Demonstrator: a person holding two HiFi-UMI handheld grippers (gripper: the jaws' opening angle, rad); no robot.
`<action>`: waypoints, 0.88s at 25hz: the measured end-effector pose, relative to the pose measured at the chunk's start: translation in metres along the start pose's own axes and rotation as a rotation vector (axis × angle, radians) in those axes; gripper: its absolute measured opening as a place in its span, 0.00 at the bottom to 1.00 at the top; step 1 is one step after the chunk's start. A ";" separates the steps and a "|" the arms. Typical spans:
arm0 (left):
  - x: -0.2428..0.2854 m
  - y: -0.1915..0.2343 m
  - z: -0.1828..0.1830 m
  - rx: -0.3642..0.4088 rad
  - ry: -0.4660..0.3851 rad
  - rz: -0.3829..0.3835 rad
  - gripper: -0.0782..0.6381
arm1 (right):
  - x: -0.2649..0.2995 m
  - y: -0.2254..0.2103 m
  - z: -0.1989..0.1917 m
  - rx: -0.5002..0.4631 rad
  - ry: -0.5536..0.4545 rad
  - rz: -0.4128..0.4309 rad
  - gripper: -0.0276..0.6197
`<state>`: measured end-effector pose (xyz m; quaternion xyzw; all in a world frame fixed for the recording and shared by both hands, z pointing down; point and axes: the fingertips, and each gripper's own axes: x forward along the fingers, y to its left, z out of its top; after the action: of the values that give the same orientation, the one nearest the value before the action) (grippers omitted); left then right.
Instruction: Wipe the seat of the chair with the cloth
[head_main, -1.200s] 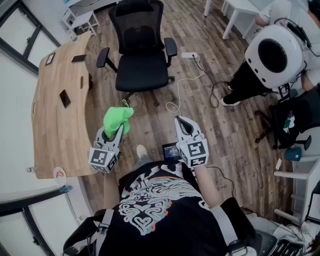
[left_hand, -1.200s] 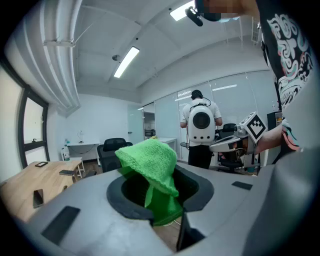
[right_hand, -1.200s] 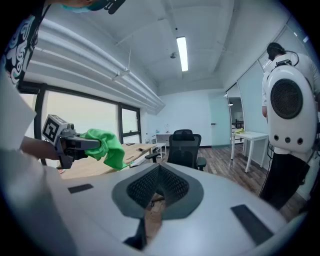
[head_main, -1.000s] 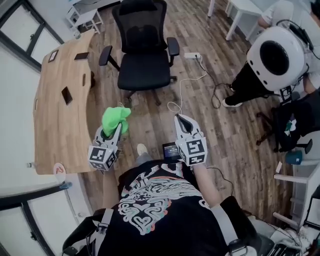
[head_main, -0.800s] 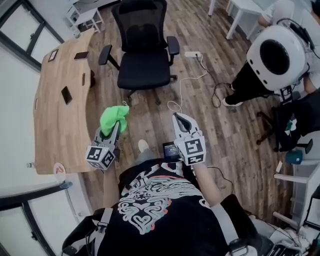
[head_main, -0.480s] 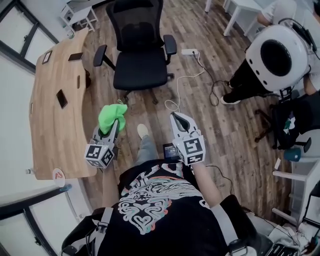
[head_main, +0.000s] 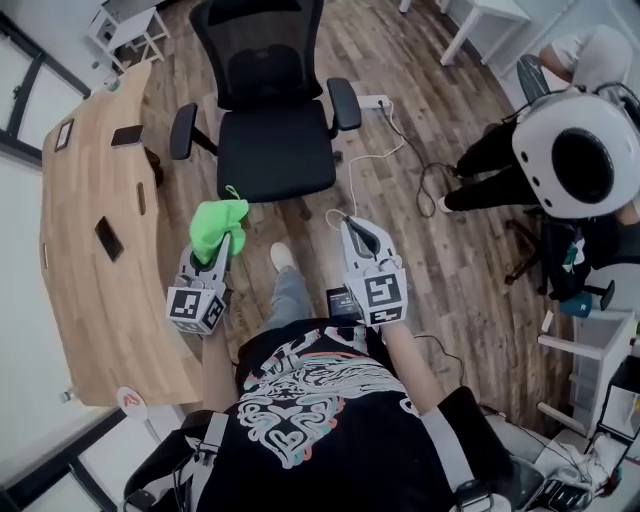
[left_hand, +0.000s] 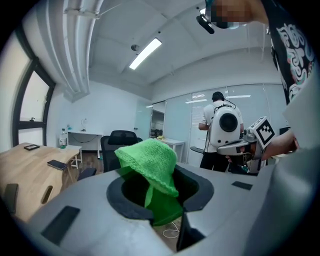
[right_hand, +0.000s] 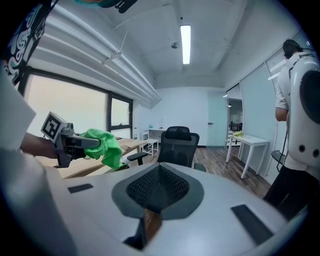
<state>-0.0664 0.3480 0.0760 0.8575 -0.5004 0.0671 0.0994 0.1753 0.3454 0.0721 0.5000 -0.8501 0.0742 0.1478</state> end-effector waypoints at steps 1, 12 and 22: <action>0.013 0.015 0.005 -0.006 -0.005 -0.011 0.26 | 0.020 -0.002 0.006 -0.005 0.009 -0.012 0.05; 0.130 0.164 0.025 0.111 0.051 -0.076 0.26 | 0.194 -0.007 0.049 -0.059 0.060 -0.044 0.05; 0.185 0.208 0.021 0.089 0.078 -0.040 0.26 | 0.271 -0.029 0.054 -0.022 0.075 -0.010 0.05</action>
<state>-0.1565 0.0867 0.1173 0.8675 -0.4755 0.1209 0.0820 0.0671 0.0916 0.1087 0.4994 -0.8423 0.0827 0.1853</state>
